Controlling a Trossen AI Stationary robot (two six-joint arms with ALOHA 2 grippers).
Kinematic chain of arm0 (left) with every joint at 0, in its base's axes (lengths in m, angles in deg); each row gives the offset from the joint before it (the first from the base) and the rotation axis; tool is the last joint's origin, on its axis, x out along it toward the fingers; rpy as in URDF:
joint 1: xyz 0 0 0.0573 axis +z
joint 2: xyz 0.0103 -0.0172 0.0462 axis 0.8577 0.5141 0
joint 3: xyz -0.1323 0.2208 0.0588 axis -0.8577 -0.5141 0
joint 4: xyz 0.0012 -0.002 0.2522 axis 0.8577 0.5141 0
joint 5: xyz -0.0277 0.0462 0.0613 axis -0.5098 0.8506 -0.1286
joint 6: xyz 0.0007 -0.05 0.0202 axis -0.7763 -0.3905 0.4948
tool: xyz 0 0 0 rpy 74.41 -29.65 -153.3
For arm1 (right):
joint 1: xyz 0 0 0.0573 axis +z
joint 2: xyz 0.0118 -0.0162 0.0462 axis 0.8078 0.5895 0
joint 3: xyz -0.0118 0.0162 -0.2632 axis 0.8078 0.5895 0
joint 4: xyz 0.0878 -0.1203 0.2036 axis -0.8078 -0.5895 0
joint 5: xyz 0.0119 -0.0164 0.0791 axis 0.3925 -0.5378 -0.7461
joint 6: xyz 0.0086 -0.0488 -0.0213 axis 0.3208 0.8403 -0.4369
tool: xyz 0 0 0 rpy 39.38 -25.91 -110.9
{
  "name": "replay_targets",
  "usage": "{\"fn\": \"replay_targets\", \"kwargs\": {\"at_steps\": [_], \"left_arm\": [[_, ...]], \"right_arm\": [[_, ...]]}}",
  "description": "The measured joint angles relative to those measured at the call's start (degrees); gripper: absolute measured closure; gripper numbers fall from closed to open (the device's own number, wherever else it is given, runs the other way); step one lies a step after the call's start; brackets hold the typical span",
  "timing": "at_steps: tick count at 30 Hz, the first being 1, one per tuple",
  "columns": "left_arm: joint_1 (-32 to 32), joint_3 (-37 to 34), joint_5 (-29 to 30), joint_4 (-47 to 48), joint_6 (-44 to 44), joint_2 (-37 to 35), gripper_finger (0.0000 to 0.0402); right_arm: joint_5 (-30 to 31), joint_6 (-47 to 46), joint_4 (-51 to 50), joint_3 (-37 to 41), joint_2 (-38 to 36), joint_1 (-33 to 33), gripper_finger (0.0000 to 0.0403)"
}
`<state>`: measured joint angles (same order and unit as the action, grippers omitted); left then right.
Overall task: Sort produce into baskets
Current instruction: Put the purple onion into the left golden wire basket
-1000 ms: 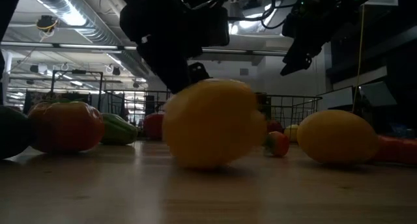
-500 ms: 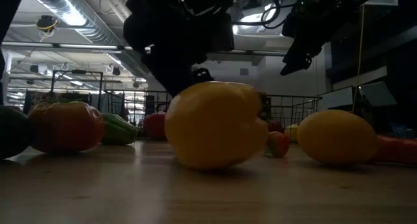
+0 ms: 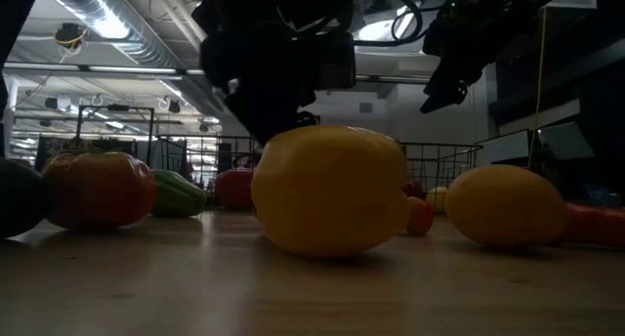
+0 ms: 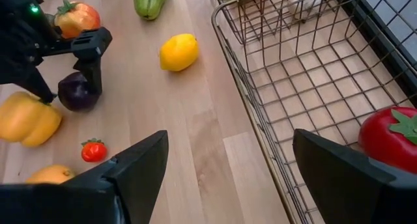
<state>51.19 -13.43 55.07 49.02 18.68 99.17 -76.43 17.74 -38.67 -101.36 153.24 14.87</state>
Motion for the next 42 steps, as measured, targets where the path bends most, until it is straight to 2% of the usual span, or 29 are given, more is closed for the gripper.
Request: {"fn": "replay_targets", "kwargs": {"at_steps": [16, 34, 42], "left_arm": [[0.0, 0.0, 0.2, 0.4, -0.9, 0.2, 0.0001], [-1.4, 0.0, 3.3, 0.9, -2.7, 0.4, 0.0002], [-1.1, 0.0, 4.2, 2.8, -2.9, 0.4, 0.0043]], "right_arm": [[0.3, 0.0, 0.0, 0.0, 0.0, 0.0, 0.0077], [0.3, 0.0, 0.0, 0.0, 0.0, 0.0, 0.0077], [0.3, 0.0, 0.0, 0.0, 0.0, 0.0, 0.0077]]}}
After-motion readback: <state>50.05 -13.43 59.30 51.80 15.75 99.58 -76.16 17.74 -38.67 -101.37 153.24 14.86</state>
